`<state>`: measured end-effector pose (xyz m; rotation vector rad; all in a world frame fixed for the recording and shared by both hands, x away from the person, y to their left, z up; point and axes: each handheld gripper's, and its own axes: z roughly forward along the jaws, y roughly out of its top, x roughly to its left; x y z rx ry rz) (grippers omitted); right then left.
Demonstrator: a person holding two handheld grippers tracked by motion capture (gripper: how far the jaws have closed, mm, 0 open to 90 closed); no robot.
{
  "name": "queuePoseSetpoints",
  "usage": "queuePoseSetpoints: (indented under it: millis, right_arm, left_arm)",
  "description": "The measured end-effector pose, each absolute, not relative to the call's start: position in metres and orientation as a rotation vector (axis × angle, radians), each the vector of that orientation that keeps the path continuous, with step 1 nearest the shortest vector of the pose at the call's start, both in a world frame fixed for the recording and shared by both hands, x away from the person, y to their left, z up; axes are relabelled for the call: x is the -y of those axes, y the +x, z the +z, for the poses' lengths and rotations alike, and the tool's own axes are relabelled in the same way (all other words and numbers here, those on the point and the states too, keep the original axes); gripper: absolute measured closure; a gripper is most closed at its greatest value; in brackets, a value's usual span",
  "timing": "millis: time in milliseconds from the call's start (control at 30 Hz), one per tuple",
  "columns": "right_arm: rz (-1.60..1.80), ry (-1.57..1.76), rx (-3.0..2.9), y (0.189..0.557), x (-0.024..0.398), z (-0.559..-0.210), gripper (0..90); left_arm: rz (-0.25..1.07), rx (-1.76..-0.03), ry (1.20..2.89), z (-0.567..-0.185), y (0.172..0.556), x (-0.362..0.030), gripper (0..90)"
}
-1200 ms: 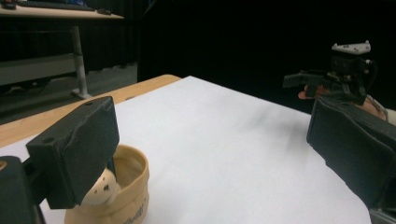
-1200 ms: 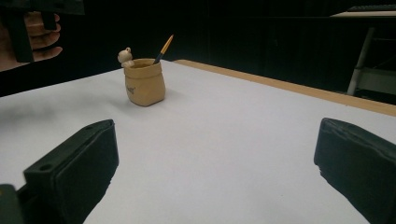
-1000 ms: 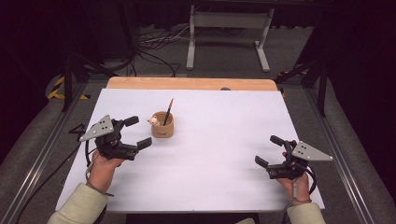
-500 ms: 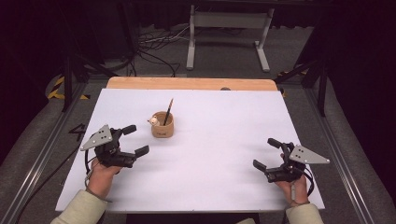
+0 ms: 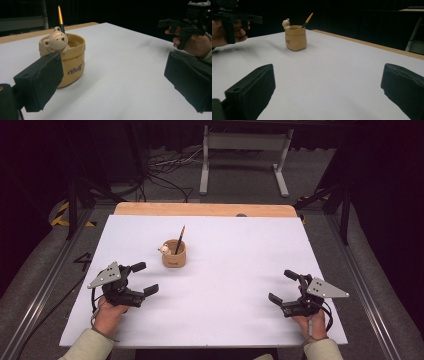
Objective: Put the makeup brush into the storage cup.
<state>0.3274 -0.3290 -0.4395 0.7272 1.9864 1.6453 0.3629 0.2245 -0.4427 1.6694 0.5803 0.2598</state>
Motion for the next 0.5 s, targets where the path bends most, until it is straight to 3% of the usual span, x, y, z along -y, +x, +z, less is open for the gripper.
queuePoseSetpoints:
  millis: [500]
  right_arm:
    - [1.604, 0.724, -2.029, 0.3271, 0.3243, -0.4444, 0.0]
  left_arm:
    - [0.240, -0.617, 1.699, -0.4524, 0.3536, -0.2240, 4.1]
